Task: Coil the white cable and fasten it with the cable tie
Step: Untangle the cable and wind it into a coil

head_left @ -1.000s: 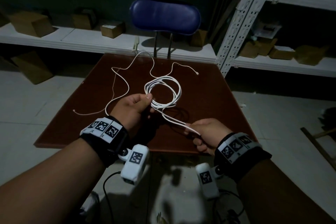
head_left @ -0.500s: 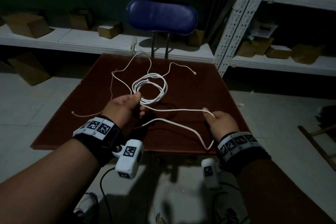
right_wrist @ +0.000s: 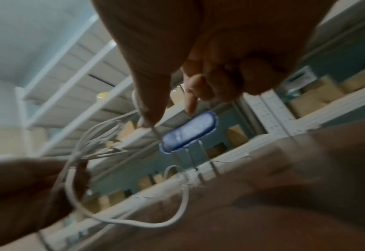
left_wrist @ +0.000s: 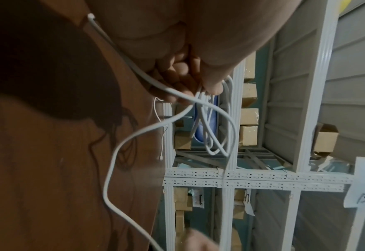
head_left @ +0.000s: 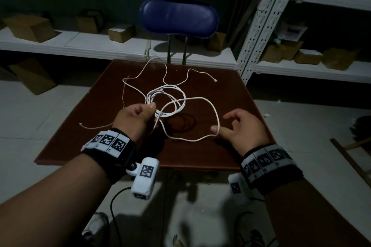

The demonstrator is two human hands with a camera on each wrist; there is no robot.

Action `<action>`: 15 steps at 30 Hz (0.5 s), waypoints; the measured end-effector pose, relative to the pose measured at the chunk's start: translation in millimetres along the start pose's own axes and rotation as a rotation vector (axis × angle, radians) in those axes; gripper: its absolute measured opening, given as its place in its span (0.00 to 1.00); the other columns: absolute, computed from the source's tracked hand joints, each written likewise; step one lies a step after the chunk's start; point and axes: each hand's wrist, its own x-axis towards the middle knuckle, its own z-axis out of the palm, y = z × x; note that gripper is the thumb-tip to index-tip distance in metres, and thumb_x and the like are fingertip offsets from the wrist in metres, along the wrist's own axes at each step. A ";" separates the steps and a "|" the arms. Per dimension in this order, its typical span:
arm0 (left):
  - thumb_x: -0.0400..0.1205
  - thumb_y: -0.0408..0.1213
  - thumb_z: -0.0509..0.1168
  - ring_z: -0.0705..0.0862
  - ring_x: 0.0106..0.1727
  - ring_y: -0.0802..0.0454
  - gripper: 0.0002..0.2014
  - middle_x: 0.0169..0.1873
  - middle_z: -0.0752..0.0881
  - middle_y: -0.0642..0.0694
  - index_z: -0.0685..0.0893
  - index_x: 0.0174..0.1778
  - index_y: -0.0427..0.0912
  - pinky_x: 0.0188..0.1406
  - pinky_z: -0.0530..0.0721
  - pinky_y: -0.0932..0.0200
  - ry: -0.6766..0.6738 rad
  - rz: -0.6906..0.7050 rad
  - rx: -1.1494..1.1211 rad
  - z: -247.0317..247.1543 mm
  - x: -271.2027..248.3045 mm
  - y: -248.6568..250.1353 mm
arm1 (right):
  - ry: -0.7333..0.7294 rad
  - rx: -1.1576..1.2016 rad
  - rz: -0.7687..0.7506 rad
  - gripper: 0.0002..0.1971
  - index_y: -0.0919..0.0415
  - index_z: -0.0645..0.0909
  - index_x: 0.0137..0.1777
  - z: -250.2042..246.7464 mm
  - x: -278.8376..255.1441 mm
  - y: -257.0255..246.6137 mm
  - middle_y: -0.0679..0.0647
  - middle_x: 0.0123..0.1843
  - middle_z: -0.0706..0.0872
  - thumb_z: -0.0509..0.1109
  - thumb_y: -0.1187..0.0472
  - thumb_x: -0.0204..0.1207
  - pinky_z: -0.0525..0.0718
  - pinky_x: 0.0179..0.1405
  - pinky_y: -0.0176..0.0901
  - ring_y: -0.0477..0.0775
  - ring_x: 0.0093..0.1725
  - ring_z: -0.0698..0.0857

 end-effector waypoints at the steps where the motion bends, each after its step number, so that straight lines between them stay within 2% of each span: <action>1: 0.84 0.47 0.68 0.83 0.33 0.44 0.21 0.37 0.87 0.32 0.86 0.47 0.27 0.28 0.83 0.60 0.010 0.030 0.044 0.1 -0.3 0.5 | 0.026 0.067 -0.073 0.16 0.47 0.84 0.47 3.3 -2.7 -2.6 0.43 0.38 0.84 0.85 0.47 0.64 0.80 0.38 0.37 0.38 0.39 0.83; 3: 0.84 0.47 0.68 0.84 0.30 0.49 0.20 0.35 0.88 0.33 0.87 0.45 0.29 0.23 0.82 0.66 0.017 0.078 0.111 1.4 -1.6 1.7 | 0.016 0.247 -0.210 0.07 0.52 0.86 0.42 10.2 -9.0 -10.7 0.45 0.30 0.83 0.82 0.57 0.70 0.78 0.29 0.35 0.38 0.28 0.79; 5: 0.84 0.48 0.68 0.83 0.26 0.55 0.19 0.31 0.88 0.39 0.87 0.42 0.32 0.23 0.81 0.67 0.022 0.106 0.158 2.8 -2.7 2.9 | -0.031 0.371 -0.319 0.04 0.55 0.88 0.42 15.8 -15.8 -20.3 0.52 0.30 0.85 0.79 0.64 0.74 0.77 0.29 0.33 0.40 0.28 0.78; 7: 0.84 0.48 0.68 0.82 0.23 0.60 0.17 0.26 0.87 0.49 0.87 0.36 0.39 0.26 0.80 0.65 0.034 0.133 0.200 4.6 -3.6 3.2 | -0.034 0.464 -0.343 0.05 0.54 0.89 0.45 20.4 -19.6 -26.3 0.57 0.31 0.84 0.72 0.61 0.80 0.75 0.28 0.35 0.43 0.28 0.78; 9: 0.84 0.47 0.68 0.81 0.22 0.64 0.16 0.22 0.86 0.54 0.85 0.33 0.45 0.25 0.78 0.68 0.036 0.145 0.204 7.1 -5.6 4.3 | -0.053 0.606 -0.243 0.16 0.54 0.91 0.47 23.3 -18.7 -27.4 0.52 0.28 0.78 0.63 0.52 0.86 0.68 0.25 0.37 0.46 0.25 0.71; 11: 0.84 0.46 0.69 0.81 0.21 0.66 0.14 0.21 0.85 0.56 0.85 0.33 0.46 0.23 0.76 0.73 0.031 0.166 0.198 9.1 -7.8 4.1 | -0.093 0.726 -0.112 0.27 0.55 0.93 0.47 24.6 -14.6 -28.4 0.48 0.28 0.75 0.55 0.40 0.85 0.64 0.27 0.39 0.47 0.26 0.67; 12: 0.84 0.46 0.69 0.81 0.22 0.66 0.14 0.21 0.86 0.56 0.85 0.33 0.46 0.23 0.76 0.73 0.026 0.176 0.217 9.5 -9.2 4.1 | -0.097 0.780 -0.072 0.30 0.56 0.93 0.47 24.3 -13.0 -29.9 0.48 0.28 0.75 0.54 0.38 0.84 0.65 0.29 0.40 0.48 0.28 0.69; 15: 0.84 0.48 0.69 0.82 0.23 0.66 0.14 0.24 0.87 0.53 0.86 0.35 0.46 0.24 0.77 0.72 0.028 0.176 0.269 8.7 -10.9 3.2 | -0.108 1.091 0.003 0.28 0.65 0.91 0.45 19.2 -10.7 -37.0 0.56 0.29 0.82 0.53 0.48 0.84 0.70 0.28 0.43 0.54 0.28 0.78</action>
